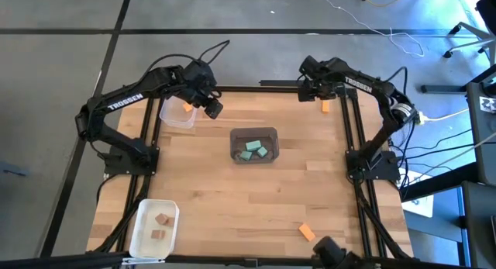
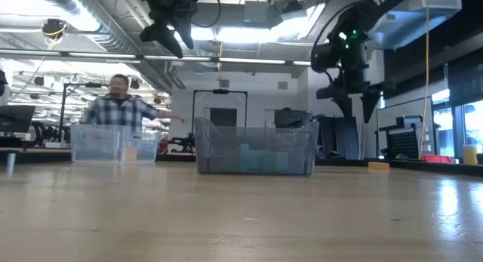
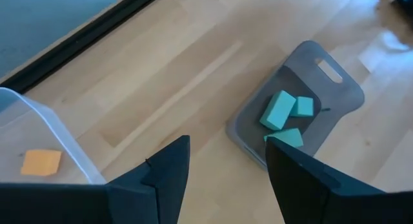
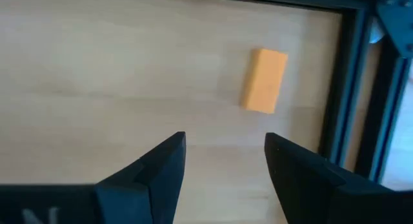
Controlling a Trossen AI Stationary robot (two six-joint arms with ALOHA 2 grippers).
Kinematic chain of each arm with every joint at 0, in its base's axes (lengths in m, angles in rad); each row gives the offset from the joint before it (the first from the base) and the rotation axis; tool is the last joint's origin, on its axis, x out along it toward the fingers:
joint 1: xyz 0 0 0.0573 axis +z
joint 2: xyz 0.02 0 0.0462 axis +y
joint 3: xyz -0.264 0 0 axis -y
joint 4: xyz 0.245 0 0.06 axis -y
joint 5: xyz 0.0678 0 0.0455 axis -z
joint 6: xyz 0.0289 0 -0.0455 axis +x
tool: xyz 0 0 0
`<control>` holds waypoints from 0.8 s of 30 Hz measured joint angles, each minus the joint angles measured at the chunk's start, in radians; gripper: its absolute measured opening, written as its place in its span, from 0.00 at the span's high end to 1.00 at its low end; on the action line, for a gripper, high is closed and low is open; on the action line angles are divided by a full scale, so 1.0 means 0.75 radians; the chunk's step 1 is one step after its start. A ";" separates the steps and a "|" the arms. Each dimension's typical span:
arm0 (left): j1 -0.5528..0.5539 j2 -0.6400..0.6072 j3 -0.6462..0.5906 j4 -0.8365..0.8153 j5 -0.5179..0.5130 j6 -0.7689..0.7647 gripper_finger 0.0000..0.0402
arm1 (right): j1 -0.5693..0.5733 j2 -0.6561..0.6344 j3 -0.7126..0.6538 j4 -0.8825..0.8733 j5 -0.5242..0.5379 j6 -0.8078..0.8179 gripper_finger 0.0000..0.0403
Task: Sort & place blocks by color
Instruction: Put the top yellow block into the transparent bin
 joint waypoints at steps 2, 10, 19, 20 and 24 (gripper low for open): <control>0.001 0.000 0.000 0.000 -0.010 -0.001 0.52 | -0.039 0.020 0.000 0.001 0.001 0.002 0.47; 0.007 0.001 0.000 -0.001 -0.035 0.000 0.52 | -0.170 0.097 0.000 0.042 0.010 0.003 0.47; 0.007 0.001 0.000 -0.001 -0.167 0.001 0.52 | -0.231 0.190 -0.034 0.088 -0.043 0.008 0.47; 0.007 0.001 0.000 -0.001 -0.178 0.001 0.52 | -0.236 0.198 -0.054 0.119 -0.060 0.006 0.47; 0.007 0.001 0.000 -0.001 -0.180 0.001 0.52 | -0.270 0.222 -0.159 0.200 -0.114 0.009 0.47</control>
